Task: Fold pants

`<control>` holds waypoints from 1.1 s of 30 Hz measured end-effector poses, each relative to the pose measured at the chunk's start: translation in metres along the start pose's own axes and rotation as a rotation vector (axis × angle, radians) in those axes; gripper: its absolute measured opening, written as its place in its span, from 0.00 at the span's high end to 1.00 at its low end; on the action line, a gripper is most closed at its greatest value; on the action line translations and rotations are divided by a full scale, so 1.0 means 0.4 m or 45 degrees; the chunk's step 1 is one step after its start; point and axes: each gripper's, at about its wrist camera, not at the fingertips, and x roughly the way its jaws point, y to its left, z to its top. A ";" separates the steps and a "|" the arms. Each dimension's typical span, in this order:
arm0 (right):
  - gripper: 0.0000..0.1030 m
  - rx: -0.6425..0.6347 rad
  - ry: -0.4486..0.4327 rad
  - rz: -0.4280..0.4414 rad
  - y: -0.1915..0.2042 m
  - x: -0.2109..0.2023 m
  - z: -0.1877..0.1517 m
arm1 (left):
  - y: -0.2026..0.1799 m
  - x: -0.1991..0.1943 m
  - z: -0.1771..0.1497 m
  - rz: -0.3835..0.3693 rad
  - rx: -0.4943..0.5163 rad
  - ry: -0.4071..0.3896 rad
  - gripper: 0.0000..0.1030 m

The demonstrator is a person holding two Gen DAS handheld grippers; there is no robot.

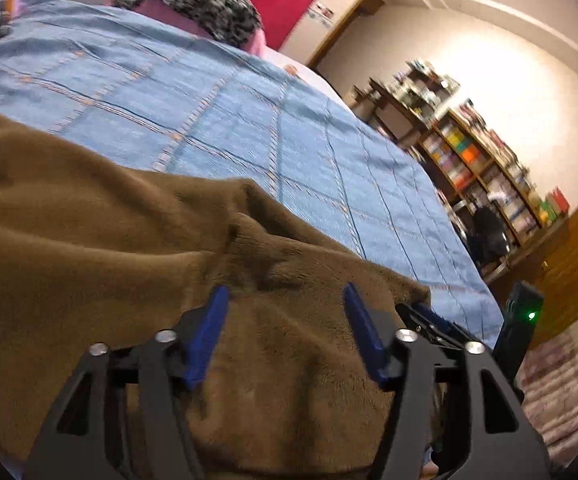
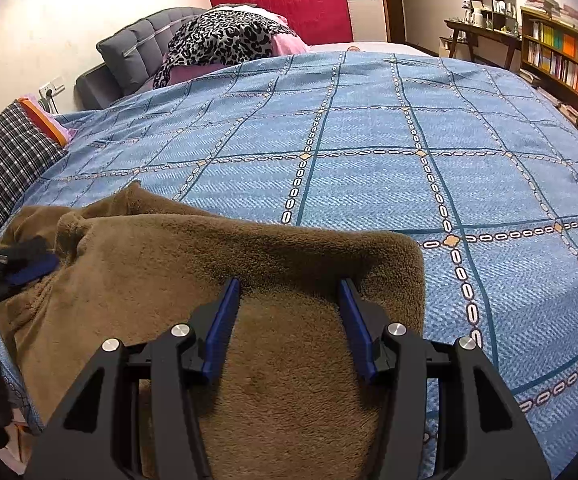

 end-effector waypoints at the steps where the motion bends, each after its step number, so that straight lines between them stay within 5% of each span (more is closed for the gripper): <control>1: 0.49 0.001 0.002 -0.005 0.001 -0.002 0.001 | 0.009 -0.025 0.001 0.025 -0.013 -0.029 0.33; 13: 0.40 0.016 -0.021 -0.055 0.024 -0.043 0.012 | 0.266 -0.273 0.003 0.305 -0.340 -0.247 0.32; 24: 0.39 0.074 -0.067 -0.086 0.030 -0.090 0.023 | 0.435 -0.450 -0.026 0.501 -0.499 -0.408 0.32; 30: 0.39 0.032 -0.071 -0.074 0.064 -0.099 0.025 | 0.523 -0.478 -0.027 0.472 -0.630 -0.483 0.28; 33: 0.39 0.015 -0.072 -0.067 0.081 -0.102 0.025 | 0.568 -0.476 -0.022 0.385 -0.688 -0.495 0.27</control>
